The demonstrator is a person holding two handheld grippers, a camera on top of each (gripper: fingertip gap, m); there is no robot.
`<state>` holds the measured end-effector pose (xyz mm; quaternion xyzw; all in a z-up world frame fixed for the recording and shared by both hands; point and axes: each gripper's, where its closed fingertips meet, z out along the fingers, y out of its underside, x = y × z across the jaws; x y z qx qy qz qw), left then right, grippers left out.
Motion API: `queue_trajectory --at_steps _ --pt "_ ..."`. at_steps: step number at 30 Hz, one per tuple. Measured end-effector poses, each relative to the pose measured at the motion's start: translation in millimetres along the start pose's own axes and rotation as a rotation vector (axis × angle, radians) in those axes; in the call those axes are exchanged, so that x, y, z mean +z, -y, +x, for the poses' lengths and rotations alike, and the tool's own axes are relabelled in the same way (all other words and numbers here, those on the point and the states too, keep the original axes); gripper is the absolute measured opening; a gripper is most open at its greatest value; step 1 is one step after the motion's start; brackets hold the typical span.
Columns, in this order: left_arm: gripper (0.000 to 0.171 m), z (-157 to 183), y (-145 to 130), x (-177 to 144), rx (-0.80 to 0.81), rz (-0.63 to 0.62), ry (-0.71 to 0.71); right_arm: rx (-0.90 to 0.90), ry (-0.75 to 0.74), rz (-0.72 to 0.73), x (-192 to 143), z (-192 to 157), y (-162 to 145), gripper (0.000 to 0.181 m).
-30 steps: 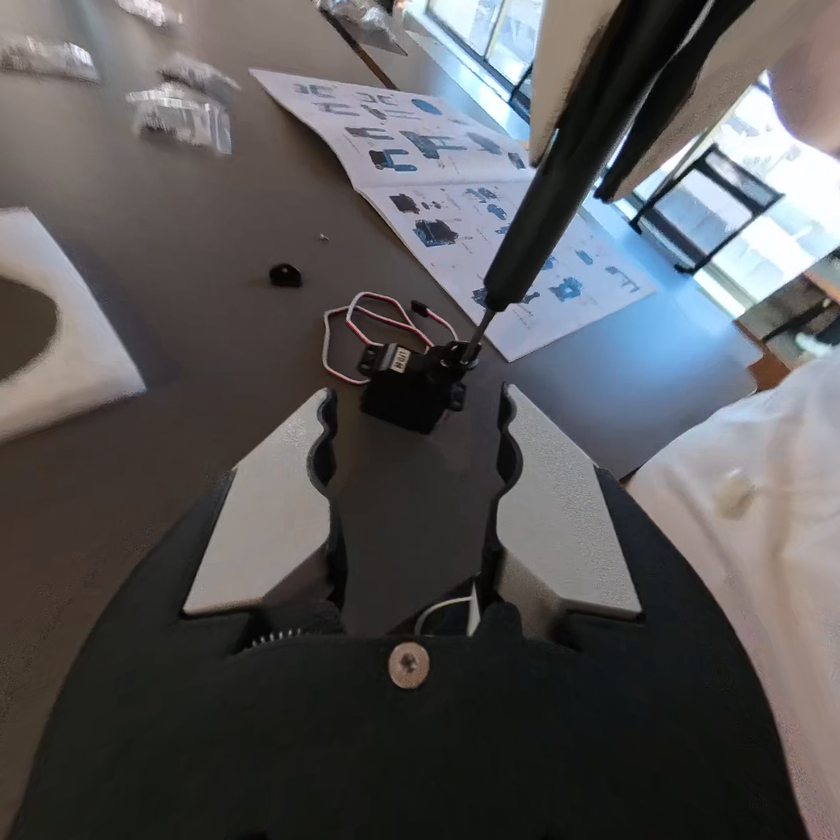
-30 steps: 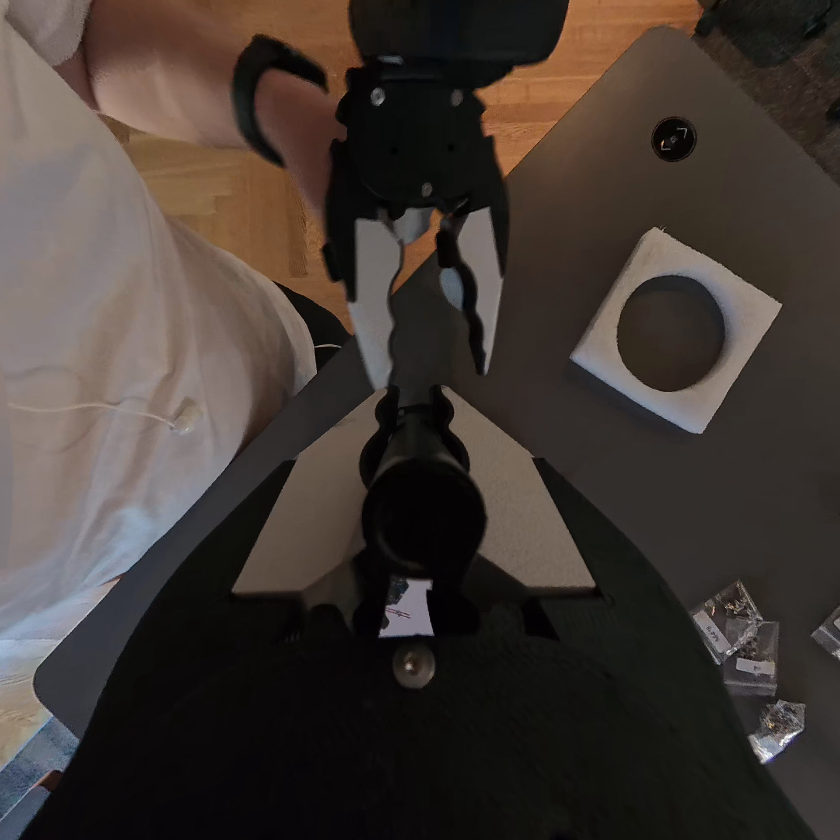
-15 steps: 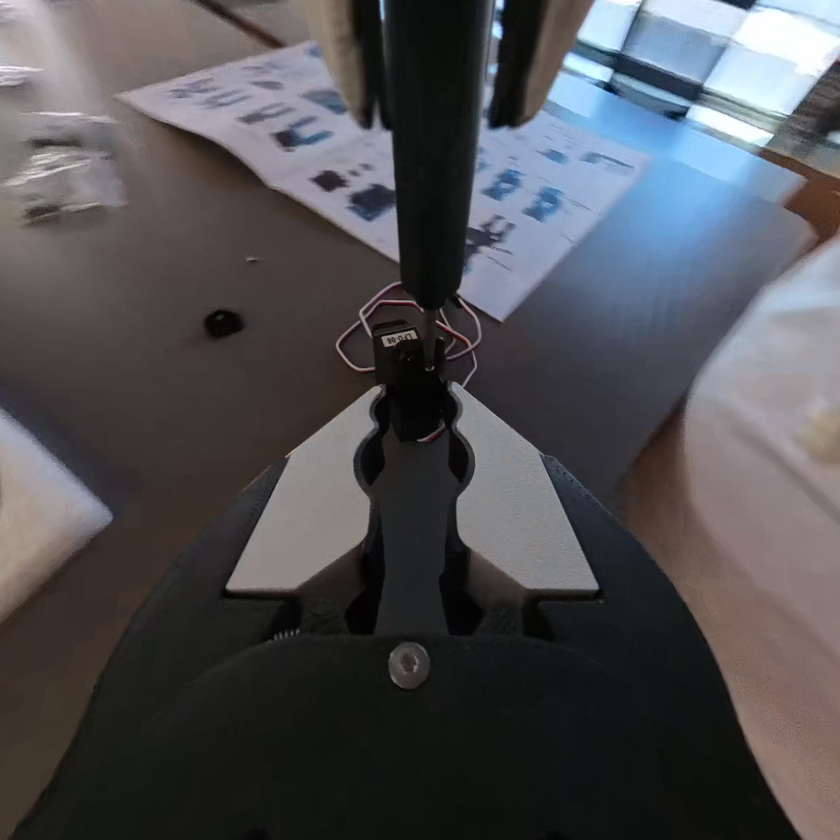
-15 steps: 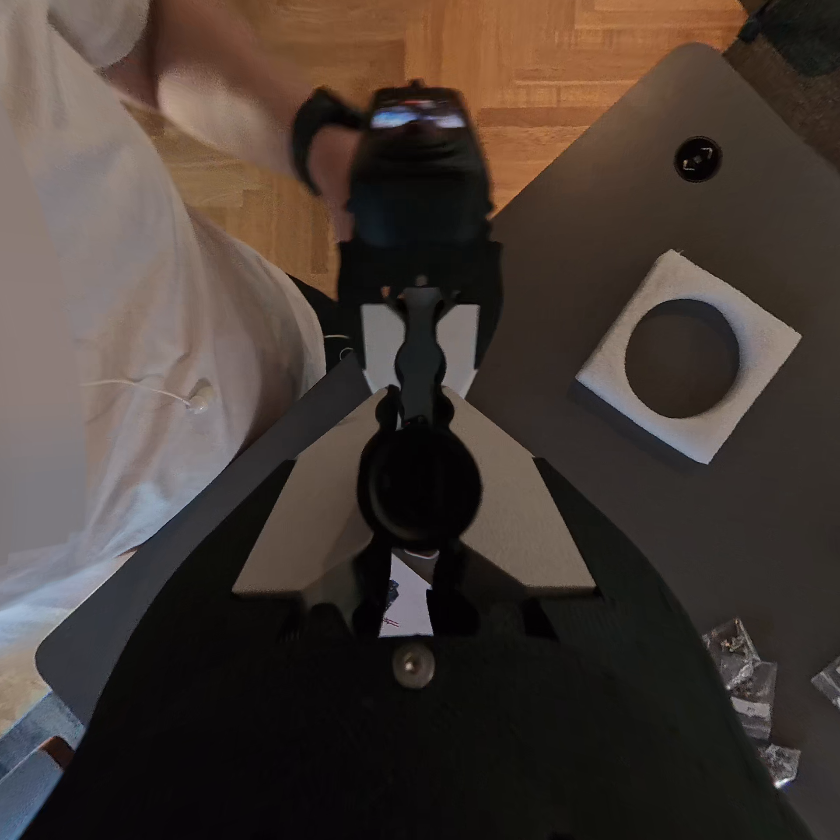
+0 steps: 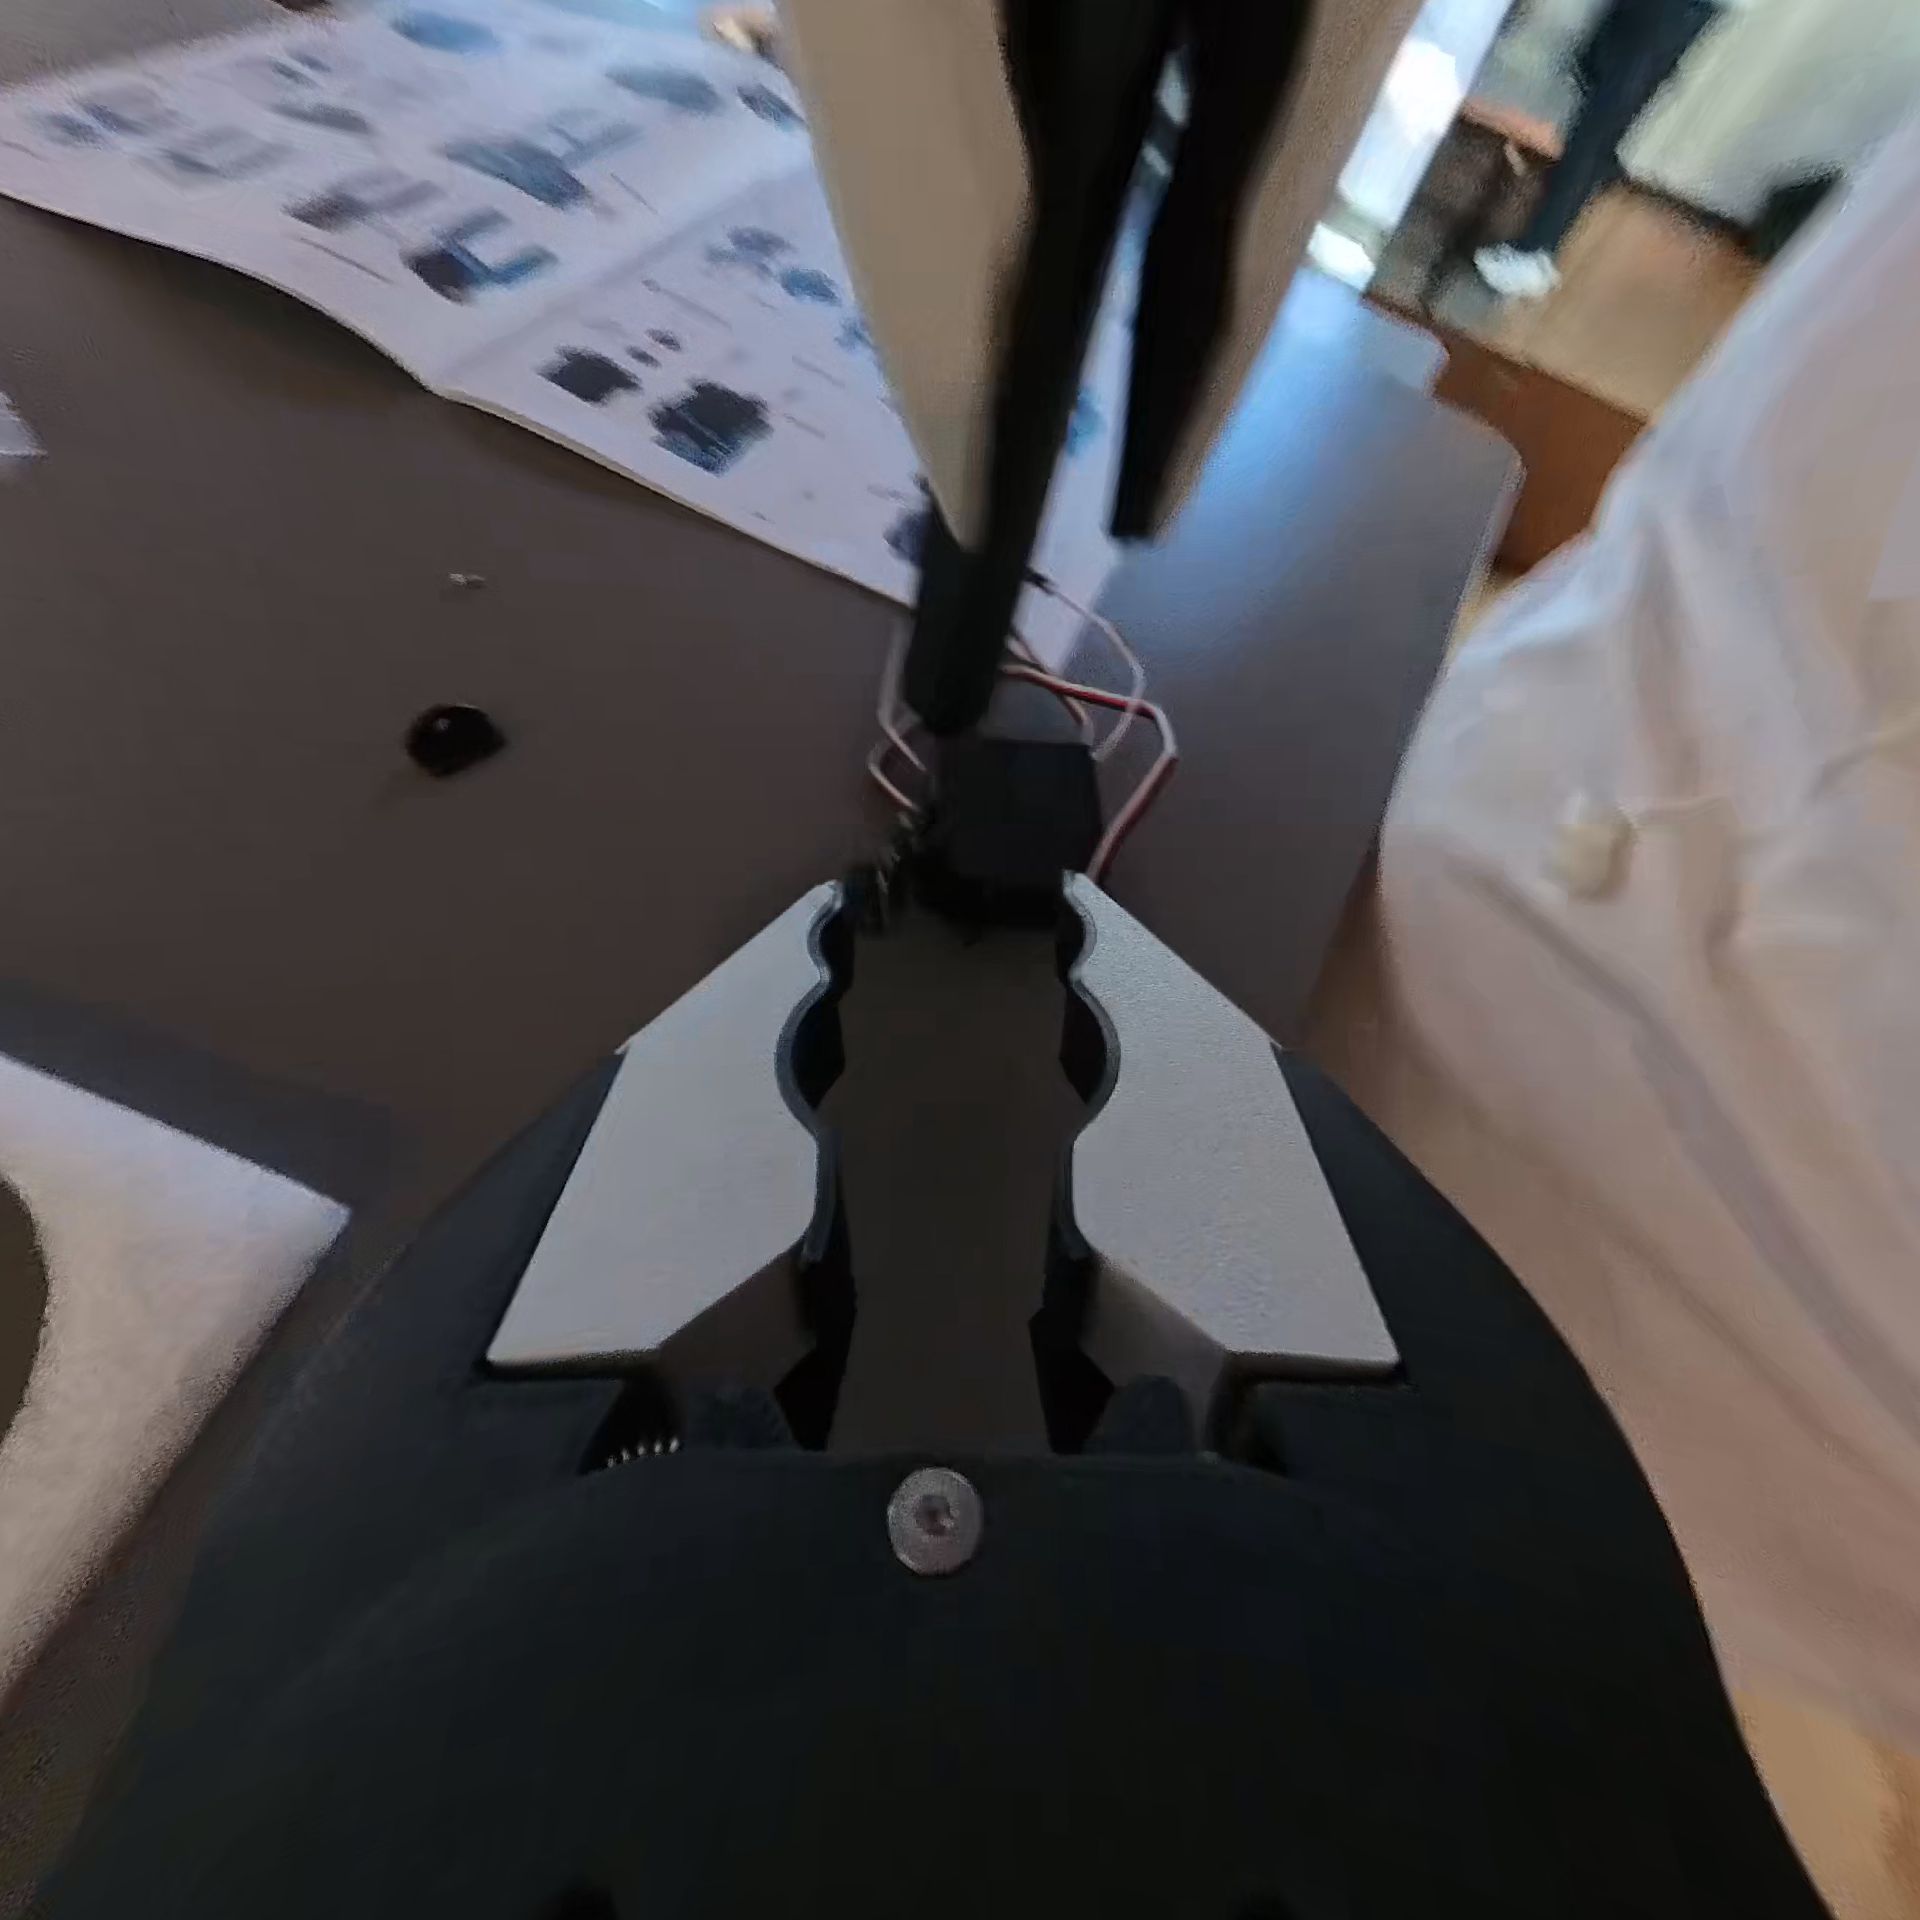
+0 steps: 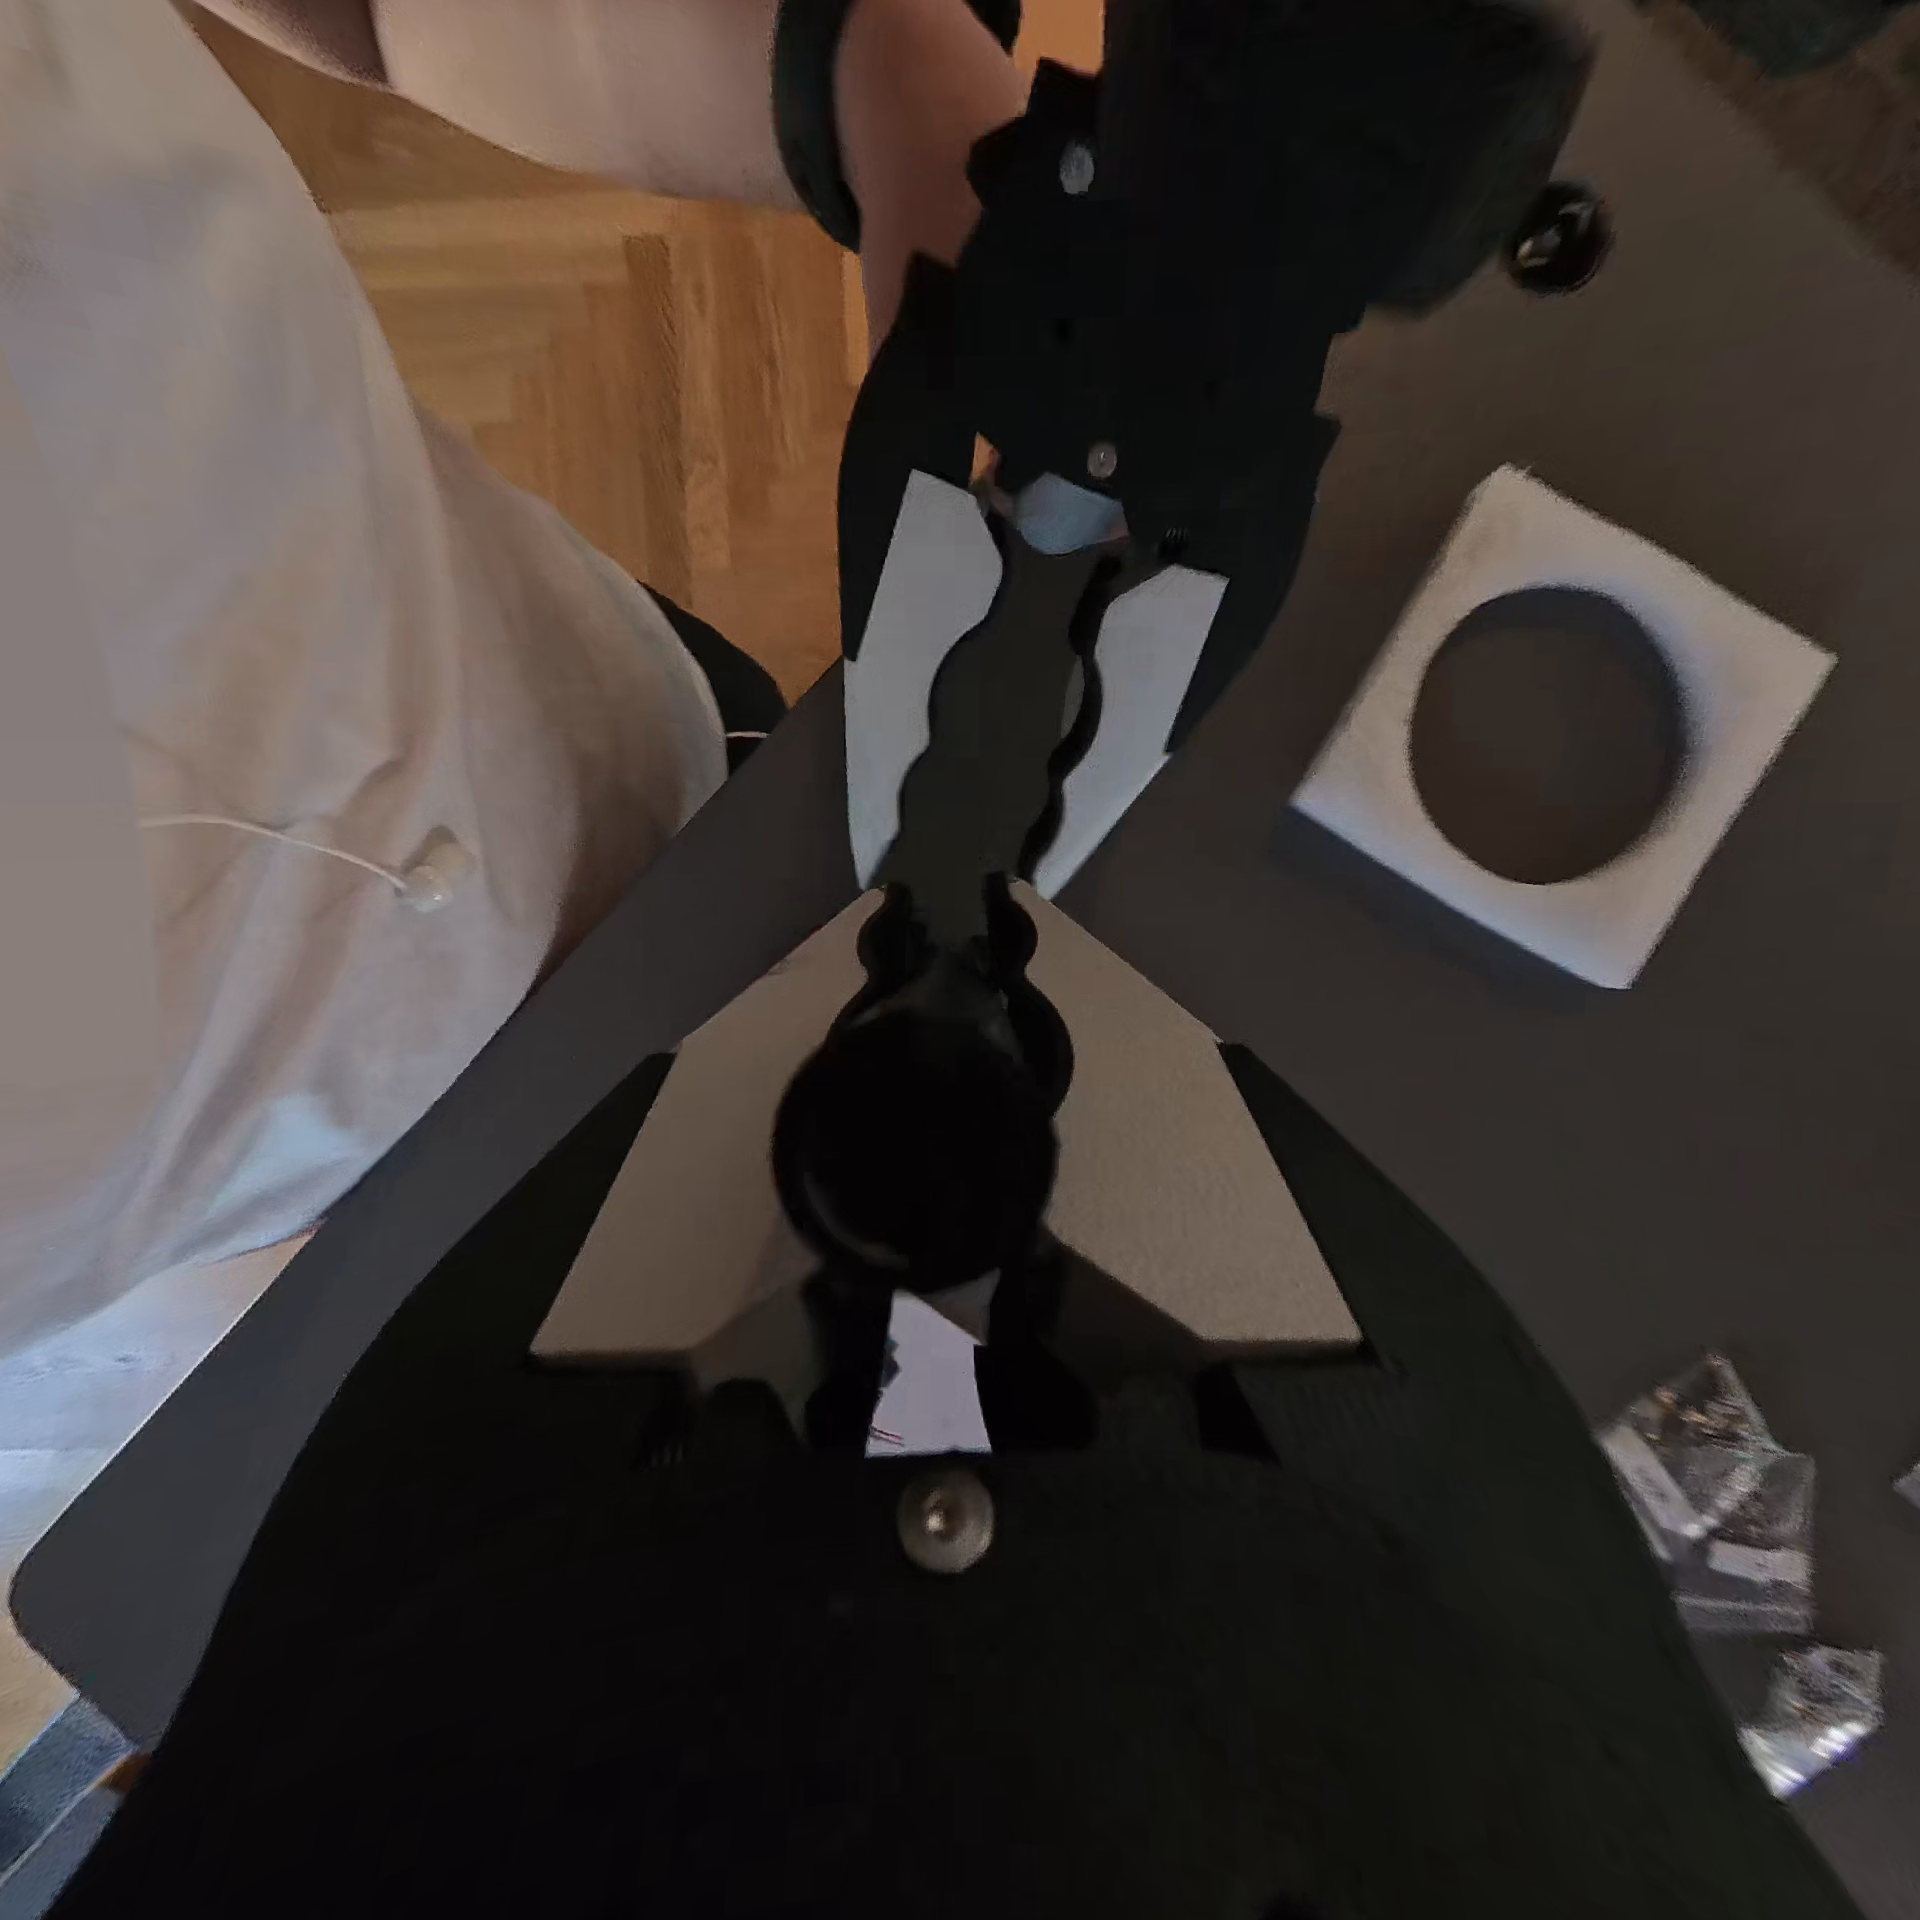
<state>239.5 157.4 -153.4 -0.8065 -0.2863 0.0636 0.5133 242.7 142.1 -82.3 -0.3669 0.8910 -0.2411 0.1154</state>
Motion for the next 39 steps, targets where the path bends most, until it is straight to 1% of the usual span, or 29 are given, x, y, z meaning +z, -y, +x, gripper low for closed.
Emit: queue_trajectory --at_steps 1,3,4,6,8,9,11,13,15,17,19,22,24,26,27,28,30,32,36,39 --pt "0.036 -4.9 3.7 1.8 -0.037 0.03 0.057 0.011 0.01 -0.003 4.5 -3.0 -2.4 0.015" --pt "0.044 -10.5 5.4 5.6 -0.109 0.017 0.126 0.024 -0.007 -0.028 10.7 -1.3 -10.5 0.015" --pt "0.049 -12.2 5.7 5.9 -0.153 0.006 0.148 0.031 -0.008 -0.019 11.6 -0.6 -11.2 0.015" --pt "0.053 -6.1 6.8 6.7 -0.253 0.004 0.134 0.056 0.001 0.005 11.7 0.4 -12.3 0.015" --pt "0.054 -5.8 -4.2 5.9 -0.308 -0.057 0.179 0.07 0.002 0.029 10.3 1.7 -12.9 0.015" --pt "0.051 -5.7 -11.5 4.4 -0.301 -0.101 0.209 0.072 0.0 0.038 8.8 2.2 -13.6 0.015" --pt "0.038 -6.5 -19.9 1.2 -0.261 -0.15 0.256 0.08 -0.01 0.06 4.0 3.8 -14.7 0.015" --pt "0.033 -8.6 -24.4 -1.0 -0.236 -0.17 0.275 0.107 -0.02 0.098 -4.6 7.7 -13.9 0.015" --pt "0.033 -7.2 -29.0 -2.5 -0.265 -0.195 0.259 0.141 -0.065 0.126 -16.1 20.5 -16.1 0.015" --pt "0.04 2.0 -21.6 0.5 -0.359 -0.149 0.211 0.194 -0.112 0.155 -28.2 36.1 -21.5 0.015" --pt "0.052 11.6 -10.7 8.2 -0.476 -0.068 0.182 0.241 -0.13 0.206 -37.4 43.9 -27.0 0.015" --pt "0.062 10.4 -7.6 21.6 -0.614 0.008 0.255 0.286 -0.135 0.277 -41.1 39.4 -36.5 0.015" --pt "0.055 3.3 -7.3 24.3 -0.625 0.023 0.313 0.295 -0.147 0.311 -41.0 31.7 -42.4 0.015" --pt "0.048 0.1 -10.0 27.2 -0.574 -0.021 0.37 0.305 -0.152 0.357 -42.3 23.2 -45.4 0.015" --pt "0.049 0.8 -10.6 30.1 -0.518 -0.05 0.398 0.308 -0.154 0.381 -43.5 19.2 -46.9 0.015" --pt "0.056 2.8 -9.8 33.2 -0.46 -0.072 0.423 0.315 -0.158 0.405 -44.7 16.1 -48.7 0.015" --pt "0.059 6.7 -11.1 40.1 -0.365 -0.124 0.454 0.33 -0.158 0.451 -46.9 11.2 -52.5 0.015" --pt "0.051 10.5 -9.4 45.5 -0.32 -0.133 0.462 0.338 -0.148 0.495 -48.9 6.1 -54.1 0.014" --pt "0.05 7.2 -5.0 43.9 -0.069 -0.135 0.614 0.327 -0.153 0.534 -53.1 0.3 -55.0 0.014" --pt "0.049 -2.5 -3.8 34.2 0.146 -0.184 0.755 0.306 -0.153 0.559 -58.5 -1.6 -49.6 0.014"
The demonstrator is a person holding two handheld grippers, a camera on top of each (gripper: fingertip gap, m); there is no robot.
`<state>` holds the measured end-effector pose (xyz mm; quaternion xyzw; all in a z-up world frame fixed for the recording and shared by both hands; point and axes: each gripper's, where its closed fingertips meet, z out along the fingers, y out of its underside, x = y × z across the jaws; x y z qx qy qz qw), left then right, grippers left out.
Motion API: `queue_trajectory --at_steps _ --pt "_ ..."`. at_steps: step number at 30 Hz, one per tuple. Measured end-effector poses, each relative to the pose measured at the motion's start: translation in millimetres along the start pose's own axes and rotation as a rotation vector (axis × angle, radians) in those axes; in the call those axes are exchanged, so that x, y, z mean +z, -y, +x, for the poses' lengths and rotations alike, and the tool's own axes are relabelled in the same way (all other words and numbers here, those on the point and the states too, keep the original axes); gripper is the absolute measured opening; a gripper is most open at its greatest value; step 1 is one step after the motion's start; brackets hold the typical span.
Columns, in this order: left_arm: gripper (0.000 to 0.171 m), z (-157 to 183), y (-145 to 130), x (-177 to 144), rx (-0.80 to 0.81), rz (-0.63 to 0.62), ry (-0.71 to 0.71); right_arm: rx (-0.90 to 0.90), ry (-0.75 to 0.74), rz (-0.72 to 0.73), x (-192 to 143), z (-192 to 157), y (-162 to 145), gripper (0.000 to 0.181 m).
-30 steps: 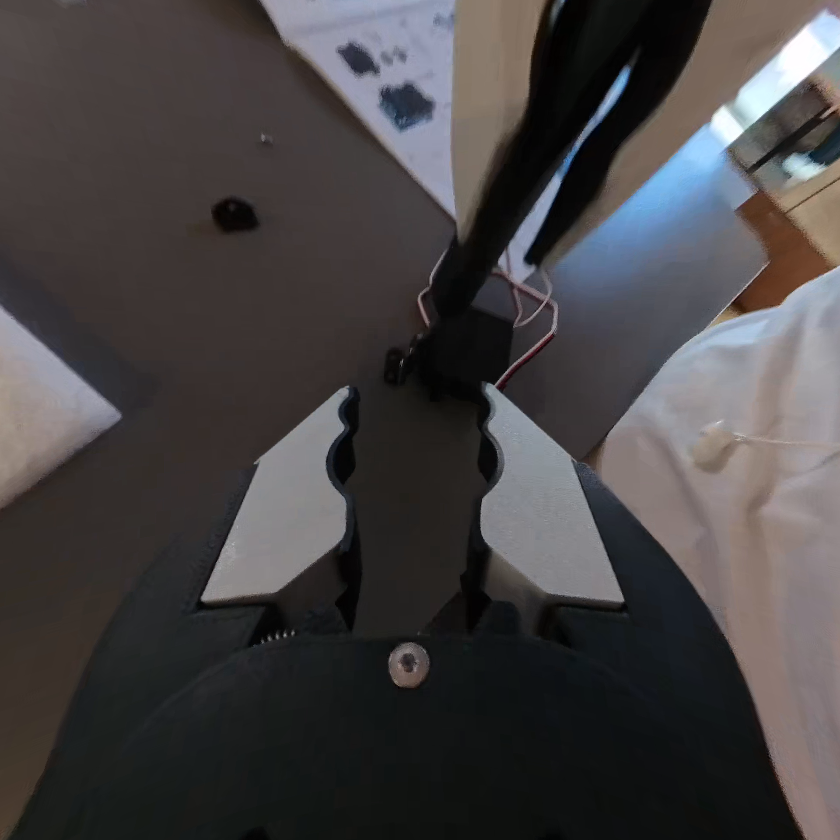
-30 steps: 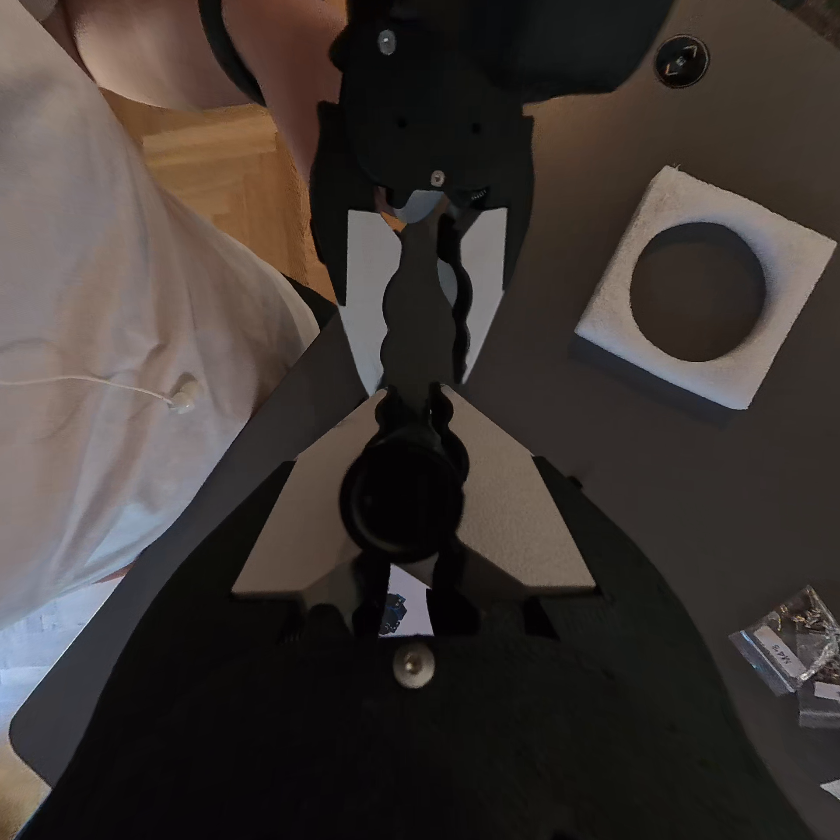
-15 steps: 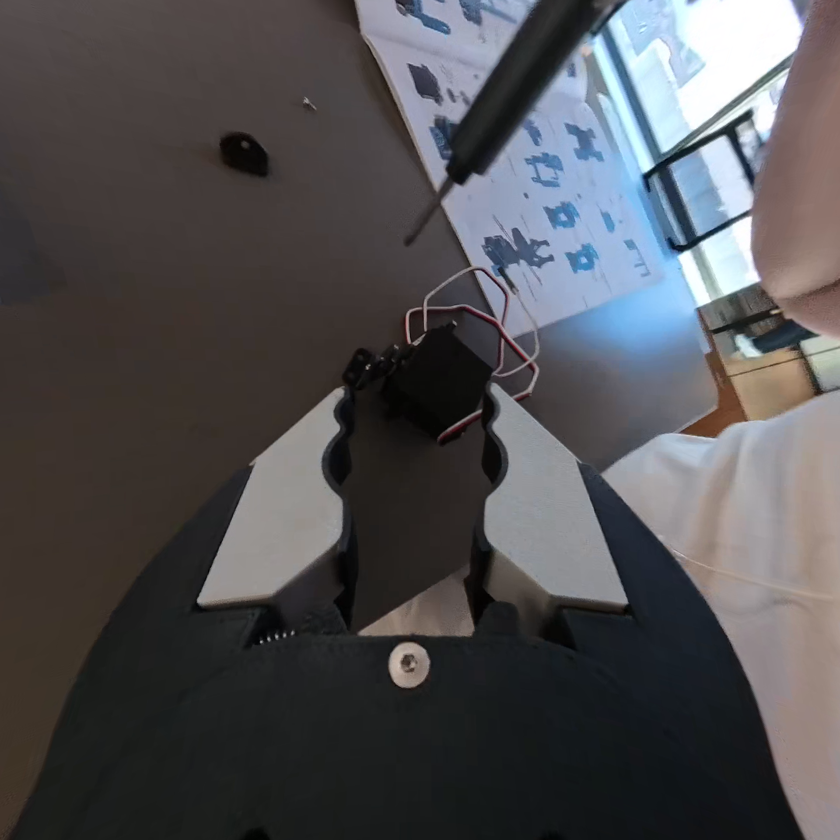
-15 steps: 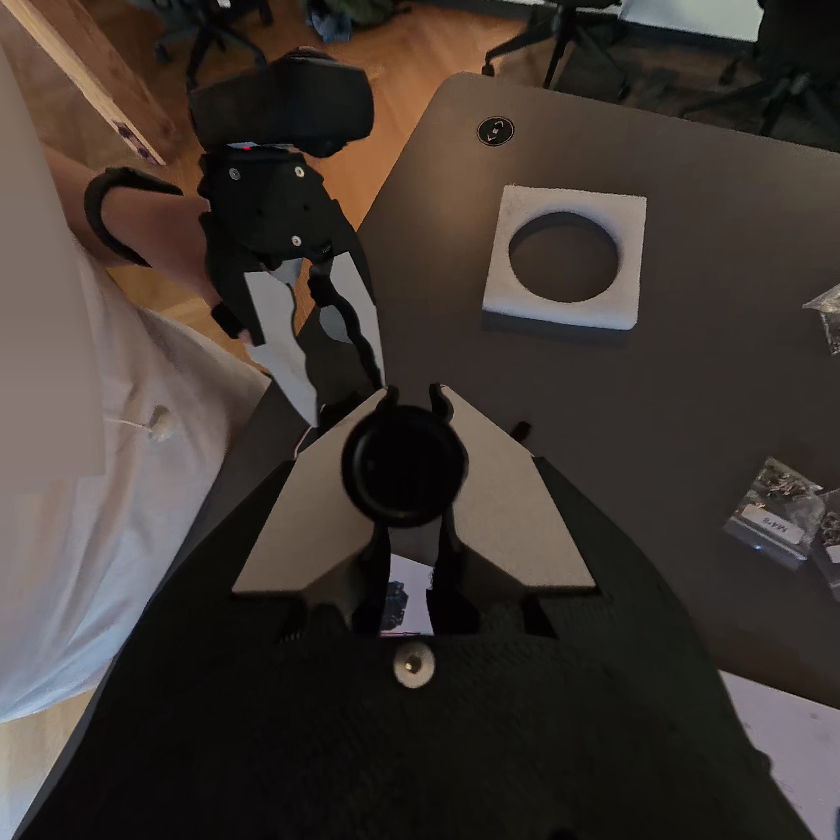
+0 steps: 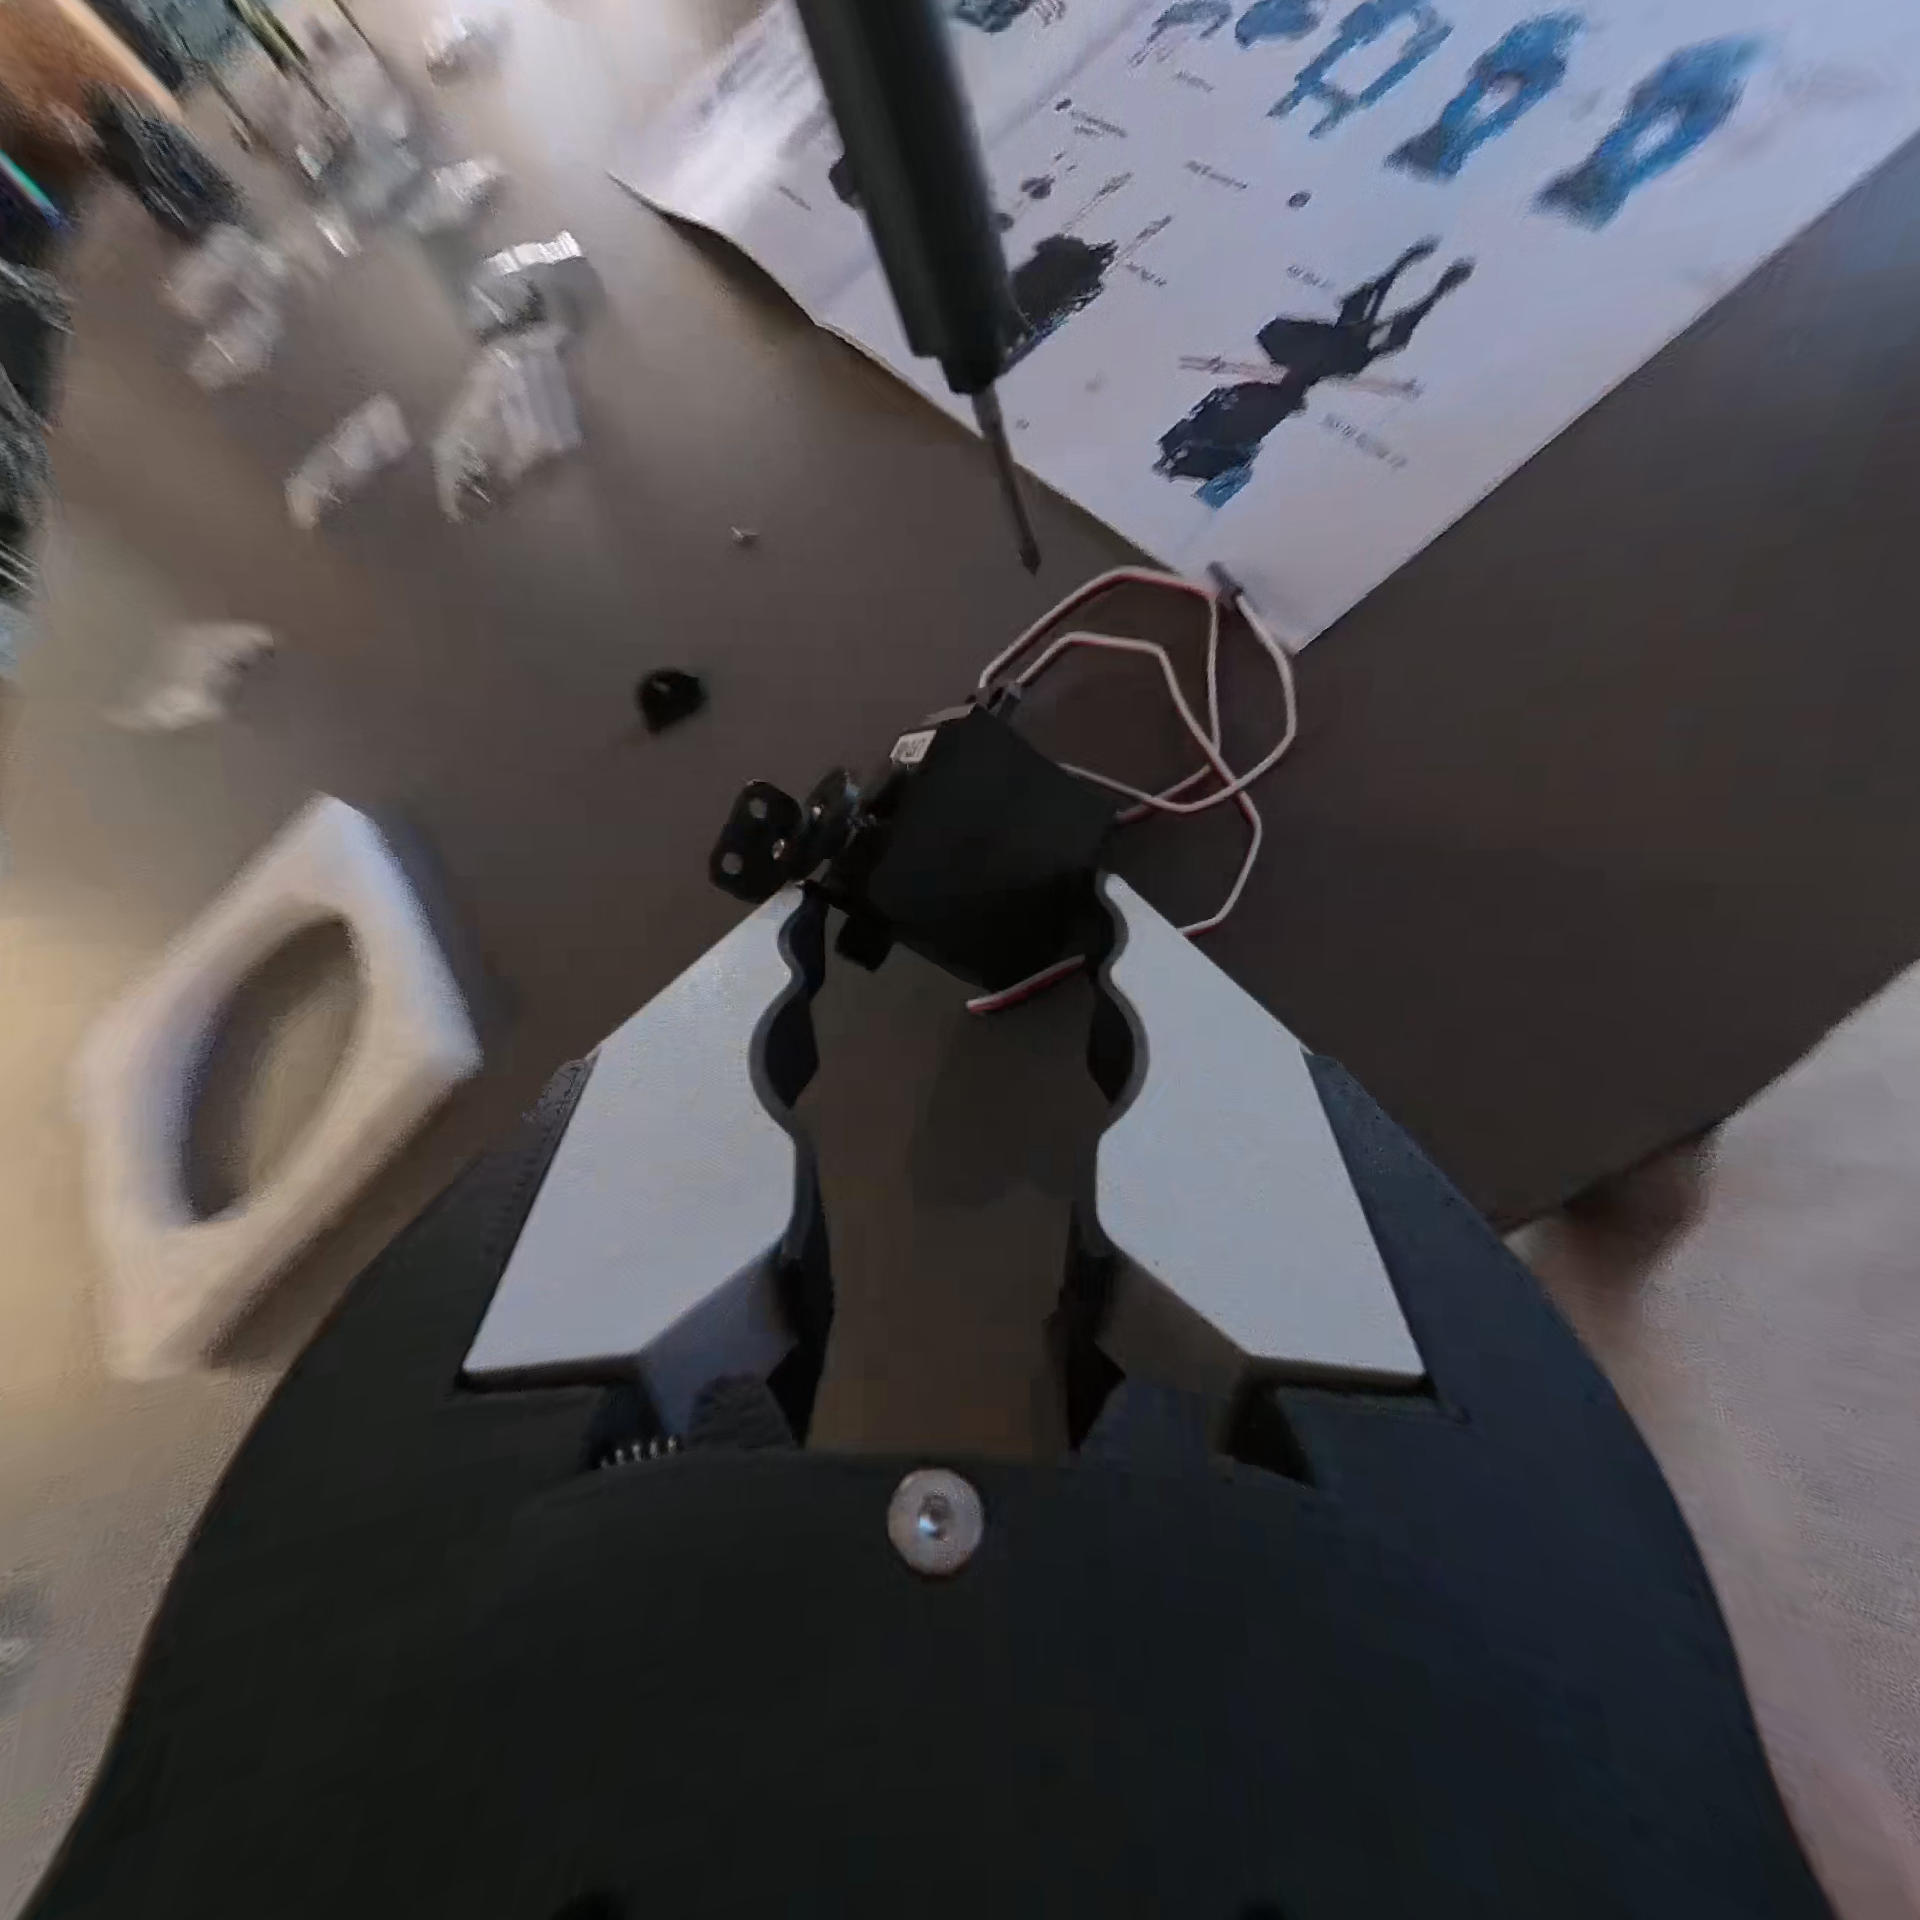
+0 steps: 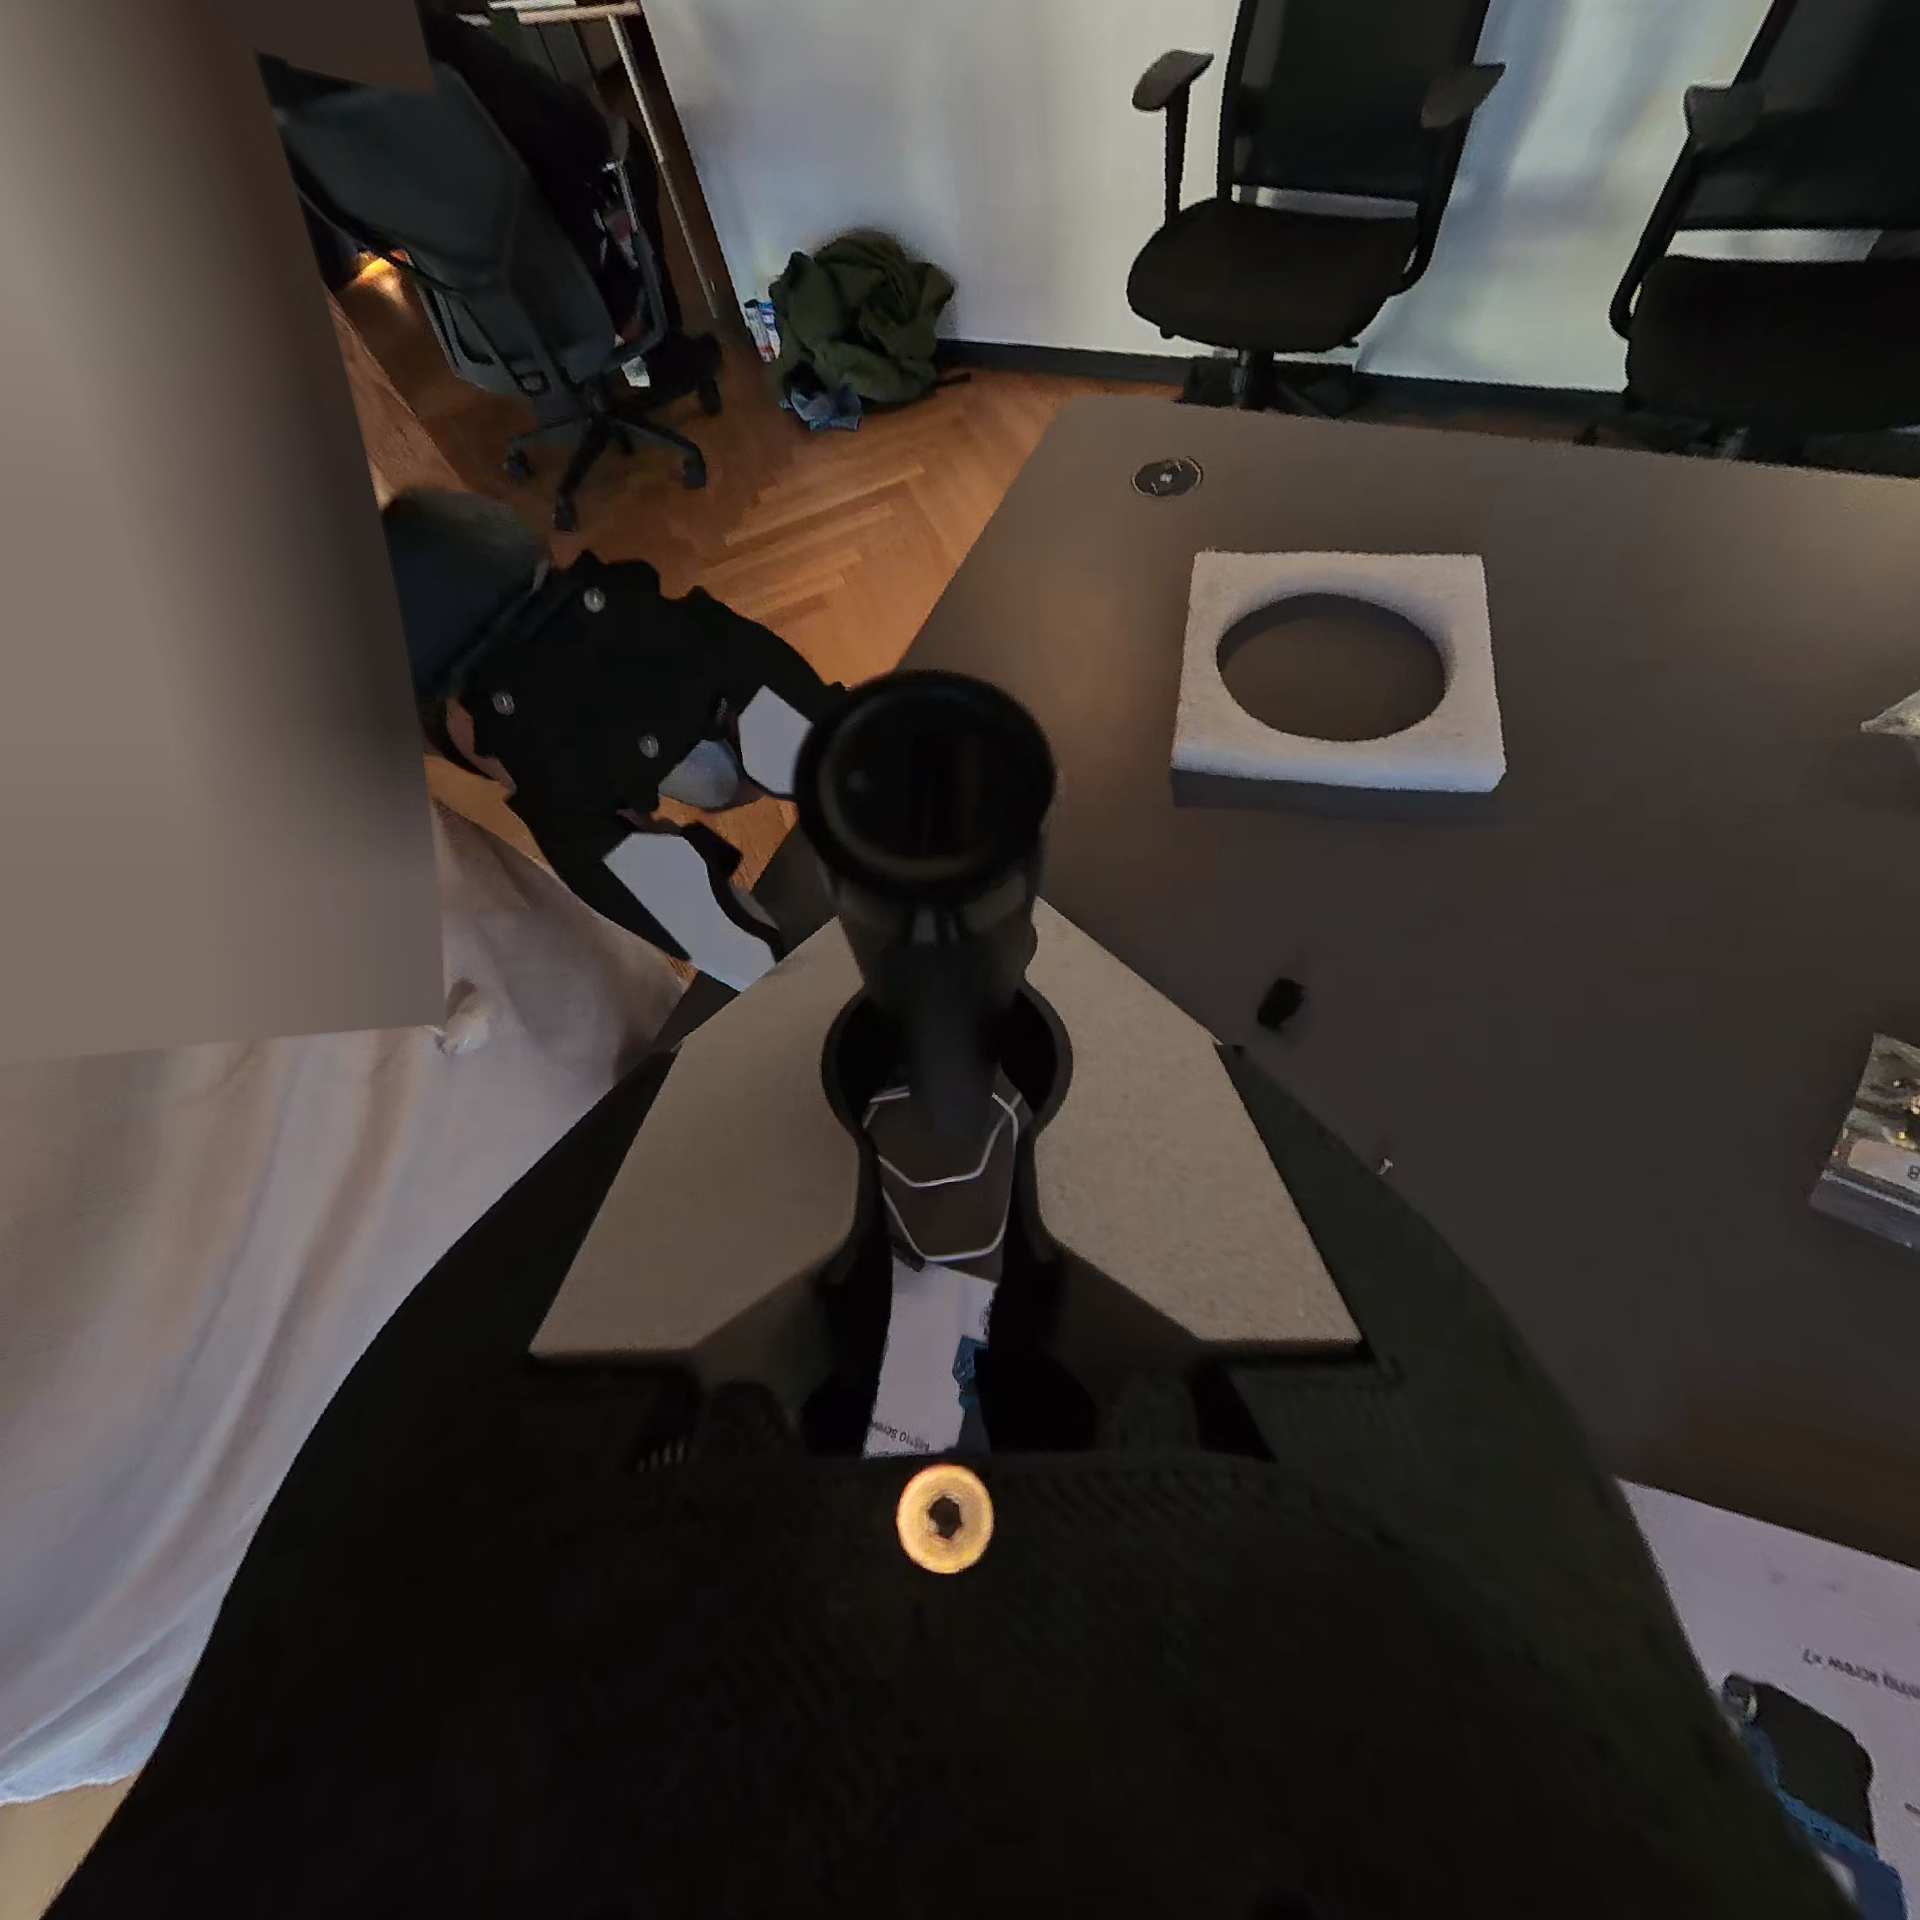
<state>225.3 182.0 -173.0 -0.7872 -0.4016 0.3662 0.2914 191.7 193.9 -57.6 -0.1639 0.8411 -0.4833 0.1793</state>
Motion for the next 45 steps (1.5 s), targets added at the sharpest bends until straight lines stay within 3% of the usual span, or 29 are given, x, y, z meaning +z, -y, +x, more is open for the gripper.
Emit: queue_trajectory --at_steps 3,5,13,17,22,25,29,45 --pt "0.043 -17.7 -3.9 1.4 0.253 -0.001 0.153 -0.011 0.013 0.021 2.1 -0.8 10.8 0.014" --pt "0.043 -20.5 -3.1 2.0 0.321 0.014 0.171 -0.022 0.02 0.028 6.0 0.0 17.4 0.014" --pt "0.046 -32.9 -10.8 -10.9 0.218 0.053 0.203 -0.043 0.044 0.035 22.9 -3.5 32.1 0.014" --pt "0.046 -34.2 -8.5 -24.5 0.049 0.136 0.129 -0.06 0.059 0.053 29.1 -10.3 43.9 0.014" --pt "0.055 -41.6 11.3 -39.6 -0.212 0.312 -0.158 -0.09 0.065 0.045 42.8 -15.5 54.2 0.014" --pt "0.062 -43.1 9.4 -29.7 -0.217 0.302 -0.266 -0.095 0.062 0.027 52.8 -14.4 54.6 0.014" --pt "0.052 -39.9 13.5 -26.0 -0.202 0.315 -0.319 -0.105 0.053 0.012 59.3 -14.0 56.5 0.014" --pt "0.043 -45.6 11.9 -32.7 -0.183 0.318 -0.372 -0.116 0.046 -0.056 66.6 -11.5 53.1 0.014"
